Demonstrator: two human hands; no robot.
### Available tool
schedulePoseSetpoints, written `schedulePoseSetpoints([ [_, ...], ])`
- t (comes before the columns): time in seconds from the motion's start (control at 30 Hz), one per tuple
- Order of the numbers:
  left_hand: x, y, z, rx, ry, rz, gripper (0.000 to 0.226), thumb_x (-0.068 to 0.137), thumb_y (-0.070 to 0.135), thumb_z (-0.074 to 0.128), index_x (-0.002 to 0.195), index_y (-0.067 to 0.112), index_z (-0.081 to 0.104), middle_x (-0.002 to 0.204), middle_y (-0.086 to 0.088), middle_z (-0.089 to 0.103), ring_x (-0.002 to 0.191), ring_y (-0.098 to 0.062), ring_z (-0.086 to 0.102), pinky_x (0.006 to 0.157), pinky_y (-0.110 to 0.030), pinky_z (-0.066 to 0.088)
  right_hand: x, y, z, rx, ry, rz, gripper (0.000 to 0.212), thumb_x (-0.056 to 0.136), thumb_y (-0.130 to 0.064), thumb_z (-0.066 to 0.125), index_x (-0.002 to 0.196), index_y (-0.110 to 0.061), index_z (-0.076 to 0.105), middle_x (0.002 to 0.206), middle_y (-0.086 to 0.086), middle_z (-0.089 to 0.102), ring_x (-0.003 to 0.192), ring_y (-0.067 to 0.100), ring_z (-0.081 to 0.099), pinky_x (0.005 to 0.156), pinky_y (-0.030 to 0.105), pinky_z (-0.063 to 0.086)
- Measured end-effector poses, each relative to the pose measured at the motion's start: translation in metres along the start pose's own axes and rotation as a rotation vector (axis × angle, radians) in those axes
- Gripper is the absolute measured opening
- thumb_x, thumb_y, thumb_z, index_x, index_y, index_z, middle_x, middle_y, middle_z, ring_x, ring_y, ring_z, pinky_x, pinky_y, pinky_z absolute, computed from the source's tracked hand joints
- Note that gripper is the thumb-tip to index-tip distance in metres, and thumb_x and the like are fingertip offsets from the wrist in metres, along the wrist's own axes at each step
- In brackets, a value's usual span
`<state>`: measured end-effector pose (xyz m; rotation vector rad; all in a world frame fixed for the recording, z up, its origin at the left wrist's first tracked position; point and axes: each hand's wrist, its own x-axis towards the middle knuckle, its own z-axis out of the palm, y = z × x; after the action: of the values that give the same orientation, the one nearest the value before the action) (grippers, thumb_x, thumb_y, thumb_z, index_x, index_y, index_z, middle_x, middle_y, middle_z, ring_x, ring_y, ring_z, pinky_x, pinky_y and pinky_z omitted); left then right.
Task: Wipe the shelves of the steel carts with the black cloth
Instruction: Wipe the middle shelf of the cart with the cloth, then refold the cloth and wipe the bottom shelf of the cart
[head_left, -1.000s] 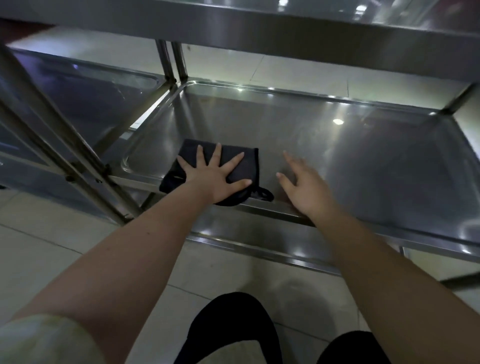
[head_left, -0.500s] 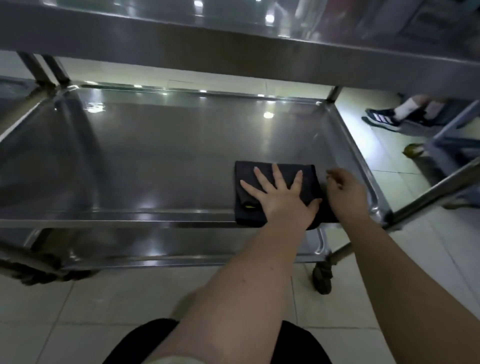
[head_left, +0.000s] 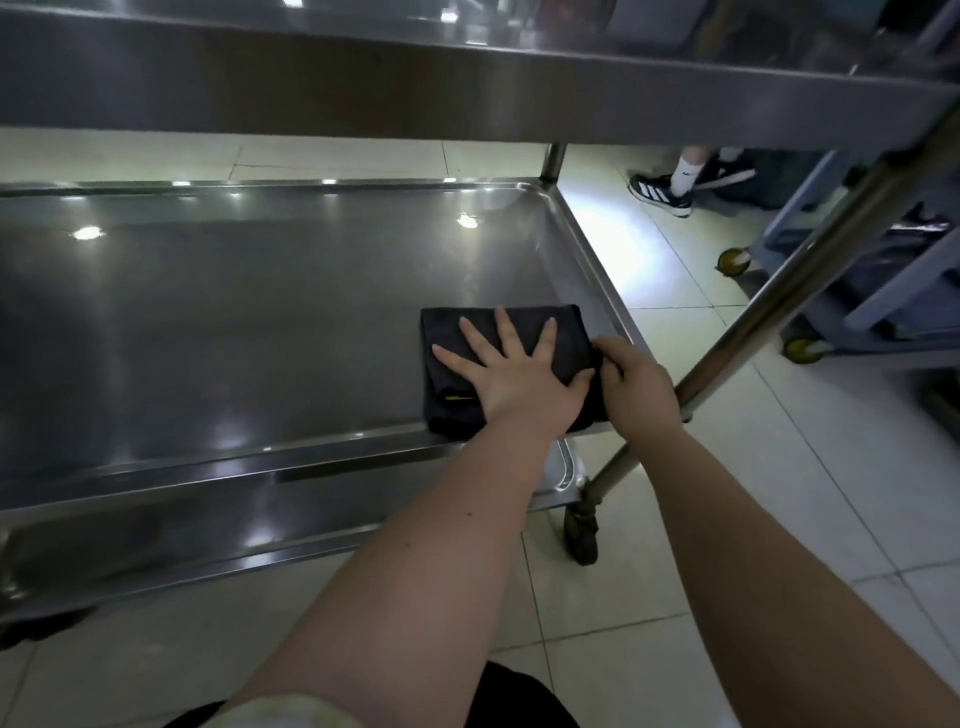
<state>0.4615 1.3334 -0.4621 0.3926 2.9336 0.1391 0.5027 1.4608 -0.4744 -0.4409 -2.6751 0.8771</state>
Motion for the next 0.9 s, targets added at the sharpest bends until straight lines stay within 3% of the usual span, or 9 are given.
schedulePoseSetpoints([
  [0.1, 0.005, 0.007, -0.002, -0.018, -0.026, 0.029, 0.078, 0.086, 0.081, 0.012, 0.152, 0.045, -0.009, 0.160, -0.016, -0.020, 0.138, -0.055, -0.023, 0.093, -0.082, -0.014, 0.000, 0.001, -0.003, 0.189, 0.013, 0.158, 0.041, 0.099, -0.012, 0.040, 0.138, -0.020, 0.051, 0.133, 0.003, 0.058, 0.120, 0.016, 0.054, 0.094, 0.022, 0.038],
  [0.2, 0.002, -0.003, -0.007, -0.135, -0.045, 0.068, 0.070, 0.093, 0.069, 0.025, 0.154, 0.041, 0.007, 0.163, -0.013, -0.011, 0.144, -0.047, -0.018, 0.100, -0.077, -0.018, 0.003, -0.004, -0.004, 0.202, -0.013, 0.186, 0.041, 0.099, -0.016, 0.043, 0.139, -0.021, 0.049, 0.134, 0.003, 0.058, 0.121, 0.019, 0.054, 0.098, 0.029, 0.042],
  [0.3, 0.007, -0.032, -0.022, -0.151, 0.165, 0.135, 0.053, 0.098, 0.037, 0.045, 0.147, 0.022, 0.035, 0.158, -0.017, 0.021, 0.144, -0.040, 0.017, 0.114, -0.059, 0.012, 0.021, -0.025, -0.001, 0.051, -0.026, 0.039, 0.036, 0.099, -0.020, 0.047, 0.135, -0.020, 0.054, 0.139, 0.003, 0.054, 0.125, 0.023, 0.049, 0.101, 0.033, 0.039],
  [0.37, 0.019, -0.055, -0.031, -0.013, 0.336, 0.196, 0.040, 0.095, 0.025, 0.048, 0.134, 0.015, 0.048, 0.145, -0.015, 0.038, 0.131, -0.036, 0.034, 0.105, -0.045, 0.030, 0.036, -0.041, 0.007, -0.064, -0.068, -0.112, 0.037, 0.100, -0.020, 0.048, 0.136, -0.020, 0.053, 0.148, 0.001, 0.044, 0.133, 0.023, 0.040, 0.110, 0.035, 0.030],
  [0.47, 0.040, -0.077, -0.022, 0.076, 0.286, 0.311, 0.045, 0.098, 0.029, 0.043, 0.141, 0.014, 0.044, 0.150, -0.013, 0.036, 0.140, -0.035, 0.024, 0.112, -0.045, 0.021, 0.051, -0.052, 0.025, -0.341, -0.215, -0.207, 0.043, 0.101, -0.020, 0.045, 0.144, -0.019, 0.042, 0.154, 0.005, 0.034, 0.141, 0.025, 0.027, 0.114, 0.041, 0.018],
  [0.57, 0.051, -0.088, -0.005, -0.023, 0.203, 0.258, 0.056, 0.102, 0.037, 0.033, 0.152, 0.014, 0.027, 0.158, -0.013, 0.025, 0.148, -0.035, 0.006, 0.120, -0.050, 0.008, 0.056, -0.054, 0.034, -0.260, -0.283, -0.075, 0.048, 0.100, -0.013, 0.044, 0.147, -0.017, 0.036, 0.151, 0.011, 0.036, 0.143, 0.028, 0.023, 0.118, 0.050, 0.009],
  [0.67, 0.053, -0.087, -0.001, -0.065, 0.213, 0.244, 0.055, 0.101, 0.039, 0.034, 0.150, 0.014, 0.031, 0.153, -0.012, 0.033, 0.146, -0.035, 0.016, 0.119, -0.052, 0.009, 0.053, -0.058, 0.038, -0.337, -0.235, -0.085, 0.046, 0.097, -0.009, 0.044, 0.142, -0.019, 0.044, 0.142, 0.009, 0.044, 0.137, 0.029, 0.029, 0.116, 0.060, 0.002],
  [0.8, 0.048, -0.089, -0.016, -0.010, 0.221, 0.256, 0.049, 0.098, 0.043, 0.043, 0.141, 0.020, 0.045, 0.137, -0.010, 0.049, 0.130, -0.033, 0.039, 0.111, -0.057, 0.024, 0.044, -0.069, 0.030, -0.504, -0.179, -0.191, 0.039, 0.090, -0.009, 0.050, 0.128, -0.017, 0.051, 0.133, 0.009, 0.047, 0.127, 0.031, 0.034, 0.112, 0.050, 0.020],
  [0.9, 0.047, -0.097, -0.039, -0.099, 0.200, 0.302, 0.043, 0.093, 0.038, 0.058, 0.132, 0.022, 0.053, 0.128, -0.010, 0.054, 0.121, -0.032, 0.047, 0.101, -0.045, 0.038, 0.038, -0.076, 0.017, -0.622, -0.184, -0.301, 0.034, 0.086, -0.009, 0.053, 0.119, -0.014, 0.053, 0.126, 0.010, 0.049, 0.120, 0.032, 0.037, 0.104, 0.043, 0.029],
])
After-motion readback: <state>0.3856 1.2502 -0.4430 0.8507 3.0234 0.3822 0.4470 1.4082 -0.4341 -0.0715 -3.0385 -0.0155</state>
